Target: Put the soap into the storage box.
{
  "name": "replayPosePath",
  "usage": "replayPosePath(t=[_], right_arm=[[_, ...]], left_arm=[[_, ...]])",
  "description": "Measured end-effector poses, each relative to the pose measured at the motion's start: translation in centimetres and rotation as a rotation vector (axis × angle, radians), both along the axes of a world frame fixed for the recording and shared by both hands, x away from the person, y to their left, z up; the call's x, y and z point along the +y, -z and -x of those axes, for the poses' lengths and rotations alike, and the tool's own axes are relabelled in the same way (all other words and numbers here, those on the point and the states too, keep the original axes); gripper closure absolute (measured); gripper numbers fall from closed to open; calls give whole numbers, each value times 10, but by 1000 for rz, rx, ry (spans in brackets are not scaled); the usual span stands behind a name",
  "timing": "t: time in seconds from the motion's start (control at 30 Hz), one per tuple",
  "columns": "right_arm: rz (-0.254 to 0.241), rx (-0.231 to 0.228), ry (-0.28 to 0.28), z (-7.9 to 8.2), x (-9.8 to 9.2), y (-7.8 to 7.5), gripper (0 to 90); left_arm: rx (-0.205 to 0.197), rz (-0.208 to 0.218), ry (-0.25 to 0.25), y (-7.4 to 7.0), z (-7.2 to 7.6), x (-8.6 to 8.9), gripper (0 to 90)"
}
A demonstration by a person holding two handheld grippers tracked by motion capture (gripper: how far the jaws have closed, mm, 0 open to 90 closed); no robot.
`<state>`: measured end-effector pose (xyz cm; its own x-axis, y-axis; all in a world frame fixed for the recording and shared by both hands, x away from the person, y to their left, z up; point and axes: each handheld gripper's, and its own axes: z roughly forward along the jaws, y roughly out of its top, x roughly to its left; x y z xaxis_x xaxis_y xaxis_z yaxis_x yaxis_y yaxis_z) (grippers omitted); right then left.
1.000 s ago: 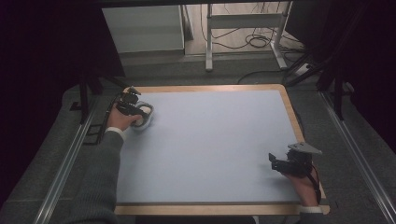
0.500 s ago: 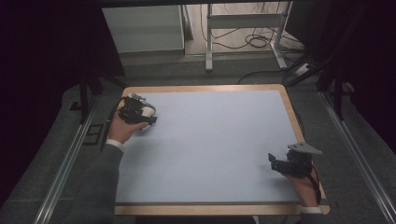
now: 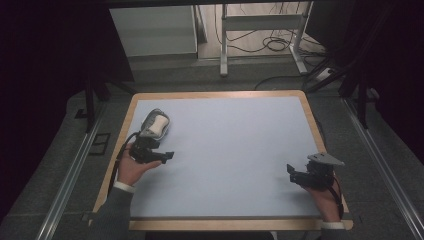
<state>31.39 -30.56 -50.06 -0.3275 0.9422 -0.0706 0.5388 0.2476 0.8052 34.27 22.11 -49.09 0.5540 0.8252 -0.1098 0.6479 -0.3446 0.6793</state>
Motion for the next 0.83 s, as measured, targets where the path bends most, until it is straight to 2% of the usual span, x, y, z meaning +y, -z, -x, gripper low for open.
replayPosePath(t=[0.1, 0.2, 0.27, 0.37, 0.47, 0.53, 0.6, 0.73, 0.83], right_arm=[[4, 2, -1, 0, 1, 0, 89], [4, 0, -5, 1, 3, 0, 89], [4, -1, -6, 1, 4, 0, 89], [5, 0, -4, 1, 3, 0, 89], [8, 3, -2, 1, 3, 0, 89], [7, 0, -4, 1, 3, 0, 89], [5, -2, -5, 1, 3, 0, 89], [5, -5, -13, 1, 4, 0, 89], [7, -13, -23, 1, 5, 0, 89]], left_arm=[[-9, 40, -12, 6, 16, 1, 270], [-10, 34, -9, 13, 28, 2, 268], [7, 47, -13, 18, 34, 4, 269], [13, 63, -14, 25, 41, 7, 270], [21, 43, -18, 28, 44, 7, 267], [17, 55, -22, 27, 46, 8, 265], [19, 60, -5, 28, 46, 7, 262], [35, 43, -1, 32, 45, 6, 254], [16, 40, -1, 32, 46, 9, 259]])
